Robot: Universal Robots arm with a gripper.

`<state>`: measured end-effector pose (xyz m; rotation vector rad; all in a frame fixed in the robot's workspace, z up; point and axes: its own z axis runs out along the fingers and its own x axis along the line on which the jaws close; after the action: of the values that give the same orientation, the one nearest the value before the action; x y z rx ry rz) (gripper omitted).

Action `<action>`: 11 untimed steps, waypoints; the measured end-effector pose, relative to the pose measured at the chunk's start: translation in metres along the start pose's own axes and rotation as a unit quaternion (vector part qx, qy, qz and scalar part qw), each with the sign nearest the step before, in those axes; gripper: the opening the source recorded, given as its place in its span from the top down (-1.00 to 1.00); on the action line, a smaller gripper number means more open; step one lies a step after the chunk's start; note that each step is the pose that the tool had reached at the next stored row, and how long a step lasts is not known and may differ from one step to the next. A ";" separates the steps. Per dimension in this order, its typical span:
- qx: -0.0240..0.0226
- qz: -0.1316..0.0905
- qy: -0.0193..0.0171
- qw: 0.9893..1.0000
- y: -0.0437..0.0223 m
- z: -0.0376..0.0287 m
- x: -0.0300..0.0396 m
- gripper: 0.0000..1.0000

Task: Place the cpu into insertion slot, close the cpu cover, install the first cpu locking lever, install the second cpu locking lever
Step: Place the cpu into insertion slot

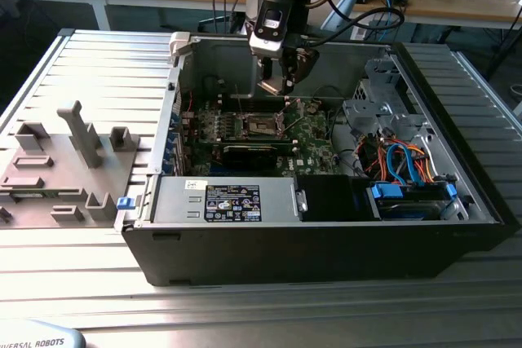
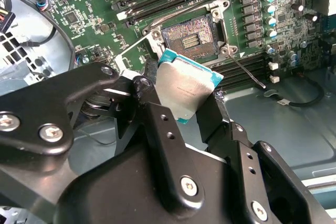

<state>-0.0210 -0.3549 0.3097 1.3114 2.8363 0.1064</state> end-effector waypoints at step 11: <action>0.000 0.005 0.000 1.000 0.0000 0.0001 0.0000 -0.08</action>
<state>-0.0210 -0.3549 0.3095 1.3259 2.8292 0.1064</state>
